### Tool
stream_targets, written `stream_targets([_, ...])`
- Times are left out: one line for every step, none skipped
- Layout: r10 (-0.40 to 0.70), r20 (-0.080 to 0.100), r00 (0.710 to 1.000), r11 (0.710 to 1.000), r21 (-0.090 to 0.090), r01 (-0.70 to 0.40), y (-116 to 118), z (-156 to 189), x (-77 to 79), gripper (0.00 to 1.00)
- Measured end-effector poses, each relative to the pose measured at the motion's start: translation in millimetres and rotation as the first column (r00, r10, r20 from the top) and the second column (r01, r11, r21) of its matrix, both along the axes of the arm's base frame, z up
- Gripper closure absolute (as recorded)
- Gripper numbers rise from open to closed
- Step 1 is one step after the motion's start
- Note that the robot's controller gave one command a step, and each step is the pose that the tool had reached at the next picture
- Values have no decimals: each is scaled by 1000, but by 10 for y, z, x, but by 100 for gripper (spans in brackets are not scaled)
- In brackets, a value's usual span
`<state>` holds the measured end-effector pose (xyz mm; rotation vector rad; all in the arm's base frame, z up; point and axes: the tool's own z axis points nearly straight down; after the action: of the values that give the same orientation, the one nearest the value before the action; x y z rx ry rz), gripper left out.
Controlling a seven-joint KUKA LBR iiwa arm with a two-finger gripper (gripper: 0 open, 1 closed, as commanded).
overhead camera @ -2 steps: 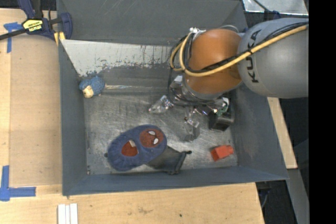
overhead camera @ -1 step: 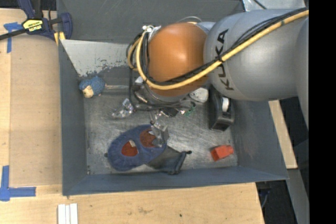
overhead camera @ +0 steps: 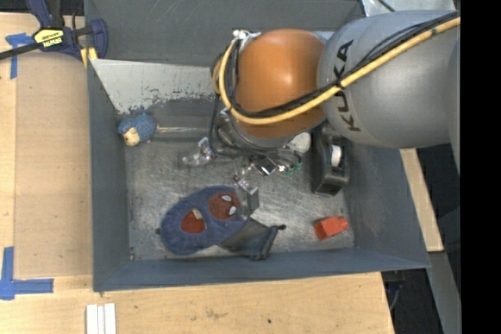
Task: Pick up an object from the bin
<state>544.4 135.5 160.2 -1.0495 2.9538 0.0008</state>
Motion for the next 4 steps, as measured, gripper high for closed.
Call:
stream_targets([-125,-6,992,992,-3,125,-205,-163,-131,0])
stream_targets([-163,-6,987,987,-4,163,-532,-382,-69,0])
stream_targets([-115,-8,993,993,-3,114,-10,-666,-302,0])
stream_targets([-133,1,991,991,1,133,-321,-882,356,0])
